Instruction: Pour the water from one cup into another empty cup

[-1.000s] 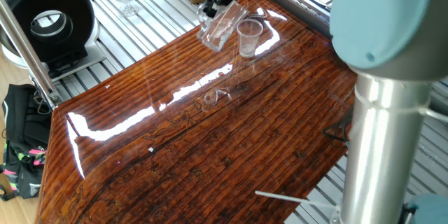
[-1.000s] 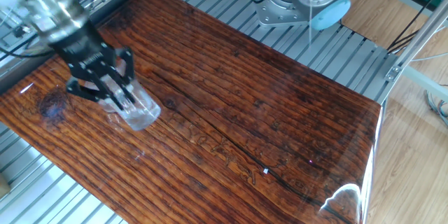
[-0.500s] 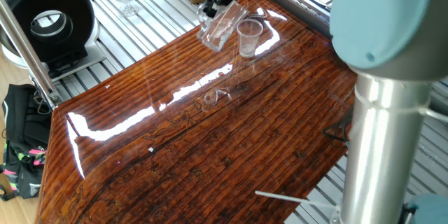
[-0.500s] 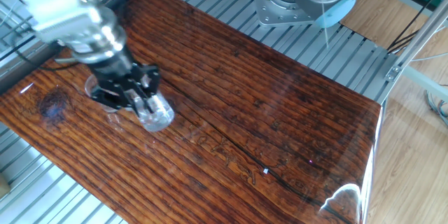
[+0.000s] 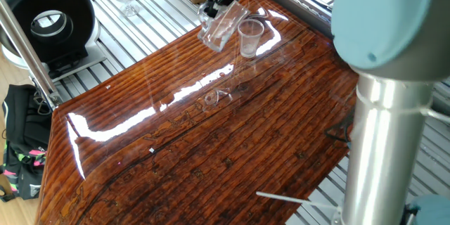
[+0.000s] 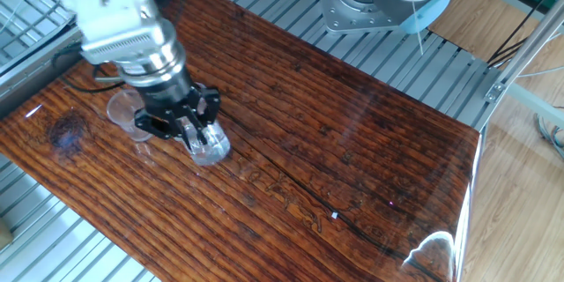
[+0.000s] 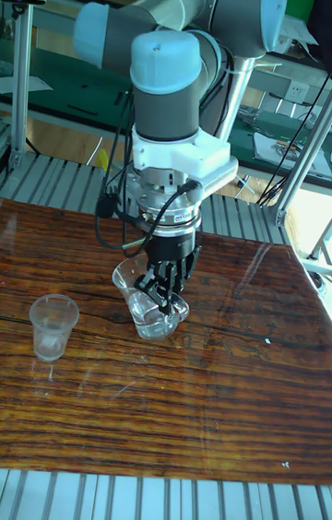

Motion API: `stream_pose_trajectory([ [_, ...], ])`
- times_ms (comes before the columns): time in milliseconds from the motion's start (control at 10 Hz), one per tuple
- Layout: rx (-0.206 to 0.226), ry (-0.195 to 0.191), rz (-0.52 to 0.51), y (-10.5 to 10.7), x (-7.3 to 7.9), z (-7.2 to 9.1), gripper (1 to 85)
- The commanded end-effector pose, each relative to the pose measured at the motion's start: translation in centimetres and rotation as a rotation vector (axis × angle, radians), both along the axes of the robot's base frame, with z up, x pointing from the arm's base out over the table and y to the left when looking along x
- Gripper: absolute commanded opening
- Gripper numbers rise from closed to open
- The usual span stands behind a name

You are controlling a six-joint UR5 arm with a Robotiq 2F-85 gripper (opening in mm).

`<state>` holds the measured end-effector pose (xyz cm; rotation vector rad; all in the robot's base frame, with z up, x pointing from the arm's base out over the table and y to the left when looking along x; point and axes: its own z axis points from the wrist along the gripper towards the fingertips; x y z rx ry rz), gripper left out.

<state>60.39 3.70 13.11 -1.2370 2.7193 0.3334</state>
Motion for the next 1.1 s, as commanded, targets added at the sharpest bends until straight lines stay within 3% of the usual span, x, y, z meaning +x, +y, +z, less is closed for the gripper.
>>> stream_pose_trajectory([
  [0,-0.028,0.04,-0.169,0.0,-0.9,-0.7,1.7],
  [100,-0.047,0.066,-0.239,-0.3,-1.2,-1.0,1.7],
  [300,-0.128,0.104,-0.353,-2.2,-1.8,-1.7,1.7],
  [500,-0.163,0.099,-0.45,-3.2,-0.8,-2.3,1.7],
  [700,-0.271,0.064,-0.576,-6.2,0.5,-3.2,1.7],
  [800,-0.262,0.092,-0.628,-5.9,0.5,-3.6,1.7],
  [1000,-0.302,0.125,-0.624,-6.5,0.0,-4.2,1.7],
])
